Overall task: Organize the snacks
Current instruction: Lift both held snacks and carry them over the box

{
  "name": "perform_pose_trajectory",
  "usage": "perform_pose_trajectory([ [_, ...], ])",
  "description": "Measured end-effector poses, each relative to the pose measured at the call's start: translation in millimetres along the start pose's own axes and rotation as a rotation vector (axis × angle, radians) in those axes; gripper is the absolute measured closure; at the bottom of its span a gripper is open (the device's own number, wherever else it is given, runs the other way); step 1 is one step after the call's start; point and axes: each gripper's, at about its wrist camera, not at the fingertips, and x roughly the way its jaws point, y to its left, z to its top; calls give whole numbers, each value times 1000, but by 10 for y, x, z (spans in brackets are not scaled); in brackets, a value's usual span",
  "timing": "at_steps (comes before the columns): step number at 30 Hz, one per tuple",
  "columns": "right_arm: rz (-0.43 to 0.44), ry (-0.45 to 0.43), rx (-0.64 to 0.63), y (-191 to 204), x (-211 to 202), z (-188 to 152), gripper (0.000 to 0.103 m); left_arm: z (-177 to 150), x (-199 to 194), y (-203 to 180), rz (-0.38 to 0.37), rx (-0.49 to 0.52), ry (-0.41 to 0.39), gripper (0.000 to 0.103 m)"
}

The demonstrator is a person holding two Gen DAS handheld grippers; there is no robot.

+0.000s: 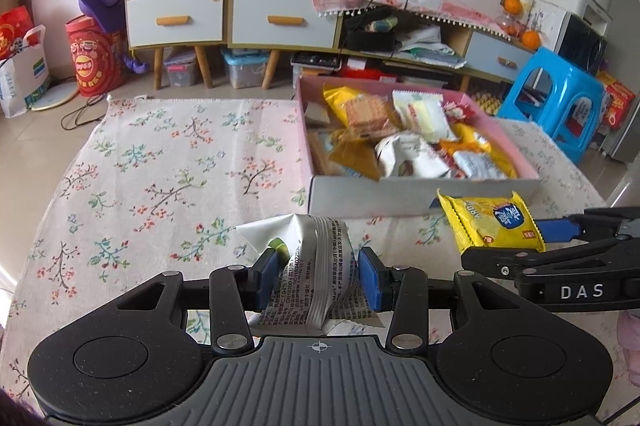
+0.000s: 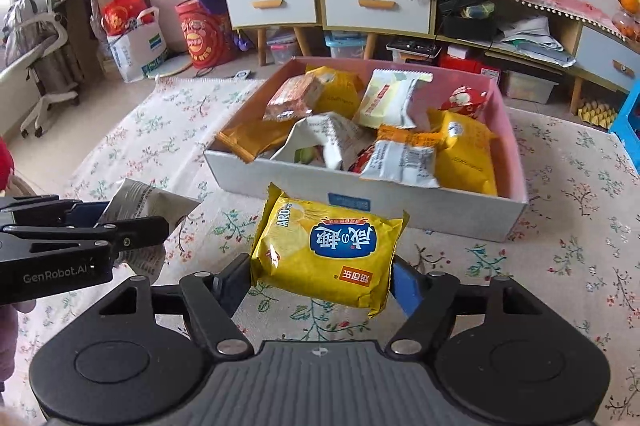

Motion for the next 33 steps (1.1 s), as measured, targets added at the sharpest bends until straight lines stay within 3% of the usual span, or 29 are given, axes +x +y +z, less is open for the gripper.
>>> perform_pose_trajectory([
  [15, -40, -102, 120, -466, -141, 290, 42, 401, 43, -314, -71, -19, -71, 62],
  [33, -41, -152, 294, -1036, 285, 745, 41, 837, 759, -746, -120, 23, -105, 62],
])
